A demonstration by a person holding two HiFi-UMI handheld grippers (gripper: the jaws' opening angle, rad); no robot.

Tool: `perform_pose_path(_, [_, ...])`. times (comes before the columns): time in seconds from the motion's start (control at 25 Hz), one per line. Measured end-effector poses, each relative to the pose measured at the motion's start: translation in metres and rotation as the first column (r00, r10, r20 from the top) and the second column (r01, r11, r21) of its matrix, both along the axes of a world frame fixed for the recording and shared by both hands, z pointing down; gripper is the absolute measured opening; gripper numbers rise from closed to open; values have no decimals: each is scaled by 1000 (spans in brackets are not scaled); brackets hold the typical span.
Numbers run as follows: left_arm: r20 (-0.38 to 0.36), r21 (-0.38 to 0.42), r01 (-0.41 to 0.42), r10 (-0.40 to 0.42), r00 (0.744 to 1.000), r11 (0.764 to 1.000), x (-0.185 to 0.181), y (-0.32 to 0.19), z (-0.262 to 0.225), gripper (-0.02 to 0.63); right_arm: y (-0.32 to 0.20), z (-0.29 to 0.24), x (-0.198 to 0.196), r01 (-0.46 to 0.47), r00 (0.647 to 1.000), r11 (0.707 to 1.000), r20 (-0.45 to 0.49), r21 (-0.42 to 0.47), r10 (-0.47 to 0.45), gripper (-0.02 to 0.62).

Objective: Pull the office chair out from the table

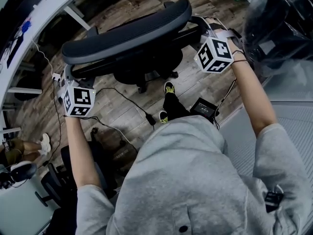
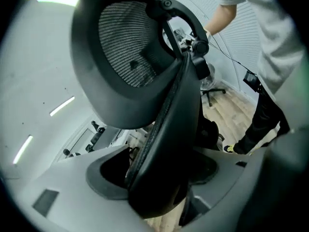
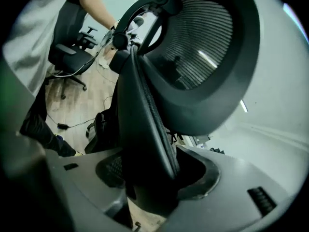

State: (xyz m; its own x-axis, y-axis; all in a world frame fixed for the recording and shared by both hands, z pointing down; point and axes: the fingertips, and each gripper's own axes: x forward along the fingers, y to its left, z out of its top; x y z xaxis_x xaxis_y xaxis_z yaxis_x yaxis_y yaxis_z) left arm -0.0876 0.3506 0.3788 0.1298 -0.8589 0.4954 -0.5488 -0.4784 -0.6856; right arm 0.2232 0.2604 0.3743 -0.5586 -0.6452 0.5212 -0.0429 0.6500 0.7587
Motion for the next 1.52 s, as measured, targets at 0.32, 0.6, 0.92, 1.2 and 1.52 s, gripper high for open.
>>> perform_pose_path(0.32, [-505, 22, 219, -179, 844, 975, -43, 44, -11, 333, 5, -17, 67, -221, 920, 969, 305, -114, 246, 250])
perform_pose_path(0.6, [-662, 35, 357, -246, 708, 933, 19, 112, 8, 15, 76, -3, 88, -275, 619, 870, 617, -409, 486, 168])
perform_pose_path(0.92, [-742, -68, 348, -281, 609, 935, 112, 112, 15, 12, 122, -17, 39, -110, 513, 844, 698, -525, 501, 37])
perform_pose_path(1.2, [-749, -41, 326, -245, 615, 944, 117, 103, 1, 12, 125, -17, 36, -117, 527, 844, 688, -523, 499, 37])
perform_pose_path(1.52, [-738, -35, 307, -232, 633, 951, 123, 101, -1, 12, 123, -19, 31, -119, 530, 847, 688, -519, 496, 37])
